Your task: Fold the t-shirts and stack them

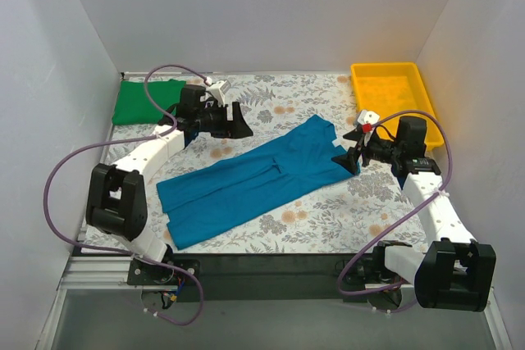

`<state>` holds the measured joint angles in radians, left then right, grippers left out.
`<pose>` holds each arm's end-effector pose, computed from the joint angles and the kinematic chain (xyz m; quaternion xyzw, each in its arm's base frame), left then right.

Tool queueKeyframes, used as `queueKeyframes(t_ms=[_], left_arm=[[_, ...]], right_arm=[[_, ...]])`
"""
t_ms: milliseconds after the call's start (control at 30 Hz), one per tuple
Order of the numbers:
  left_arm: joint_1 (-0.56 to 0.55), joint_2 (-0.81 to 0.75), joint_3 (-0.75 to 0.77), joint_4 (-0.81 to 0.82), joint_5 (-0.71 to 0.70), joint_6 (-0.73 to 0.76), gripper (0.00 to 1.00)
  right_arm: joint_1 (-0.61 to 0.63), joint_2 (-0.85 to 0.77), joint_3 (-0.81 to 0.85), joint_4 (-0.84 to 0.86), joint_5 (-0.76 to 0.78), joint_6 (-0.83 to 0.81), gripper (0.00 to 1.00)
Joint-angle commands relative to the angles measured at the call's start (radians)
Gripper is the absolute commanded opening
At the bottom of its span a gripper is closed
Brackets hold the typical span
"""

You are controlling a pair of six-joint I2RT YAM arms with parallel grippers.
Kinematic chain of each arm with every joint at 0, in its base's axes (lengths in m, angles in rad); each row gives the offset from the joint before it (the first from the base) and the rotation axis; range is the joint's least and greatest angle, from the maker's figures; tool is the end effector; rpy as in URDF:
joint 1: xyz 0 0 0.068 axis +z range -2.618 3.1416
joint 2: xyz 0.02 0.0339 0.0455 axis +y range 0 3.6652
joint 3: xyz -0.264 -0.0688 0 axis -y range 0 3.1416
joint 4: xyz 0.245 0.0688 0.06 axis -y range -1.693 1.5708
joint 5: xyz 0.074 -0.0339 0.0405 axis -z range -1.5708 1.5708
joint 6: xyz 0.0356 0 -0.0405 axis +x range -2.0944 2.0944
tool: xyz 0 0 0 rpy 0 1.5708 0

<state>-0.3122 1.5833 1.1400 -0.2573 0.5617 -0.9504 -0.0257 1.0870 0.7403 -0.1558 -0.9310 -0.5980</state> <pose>0.3272 -0.1255 0.2595 -0.1624 0.8640 -0.4419 0.1786 0.2321 0.0226 0.2745 -0.4363 0.6733 0.2281 0.5515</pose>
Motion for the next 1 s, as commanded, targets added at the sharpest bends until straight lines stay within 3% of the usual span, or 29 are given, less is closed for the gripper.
queueKeyframes(t_ms=[0, 267, 967], left_arm=[[-0.008, 0.041, 0.073, -0.030, 0.020, 0.071, 0.74], [-0.019, 0.252, 0.262, -0.134, 0.032, 0.159, 0.74], [-0.153, 0.754, 0.756, -0.275, 0.066, 0.162, 0.67]], right_arm=[[-0.003, 0.007, 0.001, 0.022, -0.023, -0.002, 0.86], [-0.005, 0.007, 0.001, 0.019, -0.014, -0.014, 0.86], [-0.013, 0.016, 0.002, 0.007, -0.006, -0.029, 0.86]])
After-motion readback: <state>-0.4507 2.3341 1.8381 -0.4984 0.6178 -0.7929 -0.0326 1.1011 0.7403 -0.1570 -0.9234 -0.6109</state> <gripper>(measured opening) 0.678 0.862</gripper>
